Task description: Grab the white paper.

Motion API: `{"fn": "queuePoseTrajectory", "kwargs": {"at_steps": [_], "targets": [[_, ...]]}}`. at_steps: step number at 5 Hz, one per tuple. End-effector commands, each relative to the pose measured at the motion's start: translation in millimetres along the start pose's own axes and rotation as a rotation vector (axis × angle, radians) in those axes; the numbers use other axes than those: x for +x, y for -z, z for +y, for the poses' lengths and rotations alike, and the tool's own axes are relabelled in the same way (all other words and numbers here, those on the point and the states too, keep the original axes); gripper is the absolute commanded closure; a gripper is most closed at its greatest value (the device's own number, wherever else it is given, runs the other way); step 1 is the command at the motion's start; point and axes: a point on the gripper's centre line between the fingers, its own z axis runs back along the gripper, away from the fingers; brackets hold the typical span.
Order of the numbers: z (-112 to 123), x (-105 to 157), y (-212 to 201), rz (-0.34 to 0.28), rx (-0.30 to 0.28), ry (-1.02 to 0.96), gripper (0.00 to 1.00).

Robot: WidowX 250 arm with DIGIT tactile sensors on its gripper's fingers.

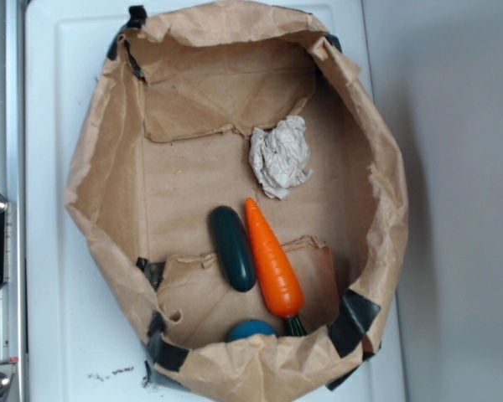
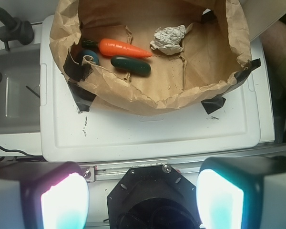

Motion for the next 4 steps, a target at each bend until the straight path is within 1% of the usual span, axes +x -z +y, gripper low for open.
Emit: {"fn": "queuePoseTrajectory", "kwargs": {"at_steps": [1,2,3,4], "targets": [[0,0,0,0.0,0.0,0.0,0.0],[4,33,6,-0.028,-0.014,-0.057,0.0],[10,51,11,-0.049,-0.014,-0.098,0.0],[20,70,22,-0.093,0.002,-0.167,0.0]]}}
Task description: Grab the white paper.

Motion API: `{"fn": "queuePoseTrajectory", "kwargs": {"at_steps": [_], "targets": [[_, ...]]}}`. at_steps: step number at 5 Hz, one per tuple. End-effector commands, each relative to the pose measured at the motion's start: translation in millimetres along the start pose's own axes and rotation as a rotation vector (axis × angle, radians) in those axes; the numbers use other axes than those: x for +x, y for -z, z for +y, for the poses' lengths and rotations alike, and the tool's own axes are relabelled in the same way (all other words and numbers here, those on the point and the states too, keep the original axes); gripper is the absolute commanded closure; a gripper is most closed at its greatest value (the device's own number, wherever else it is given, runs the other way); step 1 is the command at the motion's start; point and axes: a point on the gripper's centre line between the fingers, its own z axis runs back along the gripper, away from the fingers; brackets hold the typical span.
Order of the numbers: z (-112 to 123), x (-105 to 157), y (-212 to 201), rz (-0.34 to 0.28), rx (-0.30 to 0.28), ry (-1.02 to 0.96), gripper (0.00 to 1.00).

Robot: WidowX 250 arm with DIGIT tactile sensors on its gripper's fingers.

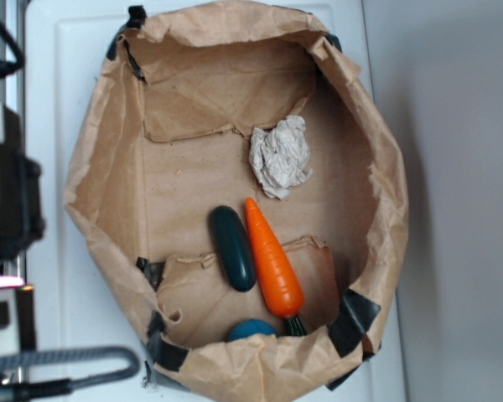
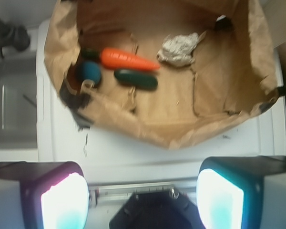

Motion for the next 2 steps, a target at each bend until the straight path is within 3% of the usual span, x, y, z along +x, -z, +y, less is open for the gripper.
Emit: {"fn": "queuePoseTrajectory", "kwargs": {"at_steps": [1,2], "targets": [[21,41,20,-0.135,-0.025,-0.21,0.0],[31,51,36,-0.164,-0.02,-0.266,0.0]]}}
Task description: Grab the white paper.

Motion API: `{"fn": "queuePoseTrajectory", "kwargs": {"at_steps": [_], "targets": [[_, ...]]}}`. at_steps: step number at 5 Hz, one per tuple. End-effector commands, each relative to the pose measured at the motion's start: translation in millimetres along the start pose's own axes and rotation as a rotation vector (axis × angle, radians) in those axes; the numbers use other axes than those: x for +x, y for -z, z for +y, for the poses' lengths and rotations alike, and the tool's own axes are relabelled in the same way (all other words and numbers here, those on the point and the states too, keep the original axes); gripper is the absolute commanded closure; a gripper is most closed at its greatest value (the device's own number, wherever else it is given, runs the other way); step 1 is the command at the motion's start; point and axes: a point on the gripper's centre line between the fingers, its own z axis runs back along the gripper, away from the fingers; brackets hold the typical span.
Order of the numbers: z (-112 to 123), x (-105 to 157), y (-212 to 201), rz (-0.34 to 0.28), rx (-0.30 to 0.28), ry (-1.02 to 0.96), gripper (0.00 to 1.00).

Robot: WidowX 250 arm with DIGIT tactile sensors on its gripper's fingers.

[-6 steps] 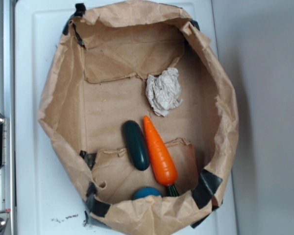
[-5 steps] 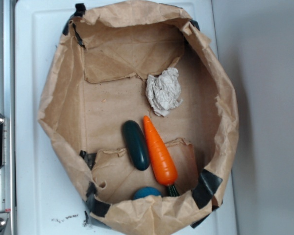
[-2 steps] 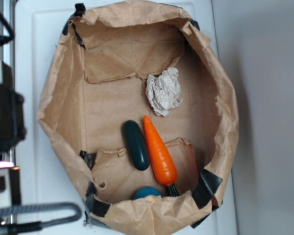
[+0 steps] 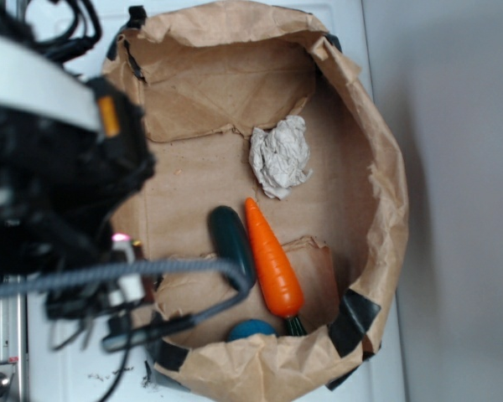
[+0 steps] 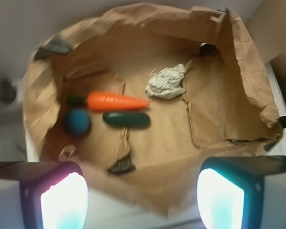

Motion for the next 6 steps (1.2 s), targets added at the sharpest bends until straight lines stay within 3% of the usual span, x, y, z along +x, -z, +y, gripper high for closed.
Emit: {"fn": "queuePoseTrajectory", "kwargs": {"at_steps": [1,5,6], "targets": [[19,23,19,-0.057,0.014,-0.079,0.0],[19,23,19,-0.057,0.014,-0.079,0.0],[23,44,41,-0.007,0.0,-0.129,0.0]]}}
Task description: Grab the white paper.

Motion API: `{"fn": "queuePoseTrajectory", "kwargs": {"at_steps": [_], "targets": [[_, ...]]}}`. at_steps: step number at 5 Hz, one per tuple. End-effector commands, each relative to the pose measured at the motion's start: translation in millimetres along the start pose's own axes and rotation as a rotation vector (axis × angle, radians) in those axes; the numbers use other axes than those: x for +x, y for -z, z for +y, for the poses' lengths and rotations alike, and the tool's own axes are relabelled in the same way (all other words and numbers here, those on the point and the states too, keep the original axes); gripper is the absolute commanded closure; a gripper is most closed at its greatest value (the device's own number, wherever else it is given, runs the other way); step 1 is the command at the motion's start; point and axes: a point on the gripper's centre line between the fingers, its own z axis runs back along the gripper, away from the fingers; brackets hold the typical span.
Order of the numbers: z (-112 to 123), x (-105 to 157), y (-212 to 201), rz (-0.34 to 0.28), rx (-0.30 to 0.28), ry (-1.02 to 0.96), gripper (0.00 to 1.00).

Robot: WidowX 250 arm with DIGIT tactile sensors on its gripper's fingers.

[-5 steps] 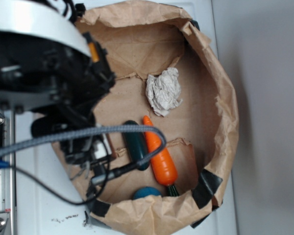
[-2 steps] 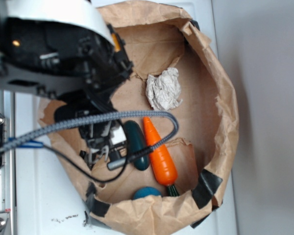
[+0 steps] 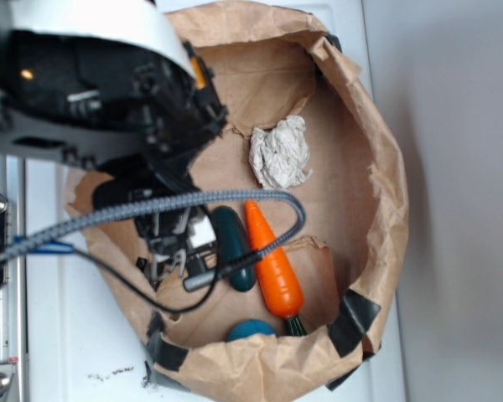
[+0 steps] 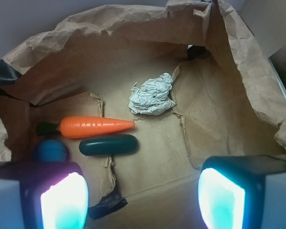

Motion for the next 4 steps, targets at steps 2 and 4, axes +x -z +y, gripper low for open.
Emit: {"fn": "queuePoseTrajectory", "kwargs": {"at_steps": [2,4], "targets": [[16,57,64,0.025,-0.055,-0.114,0.0],[6,76,88,-0.026,-0.05,-0.113,0.0]]}}
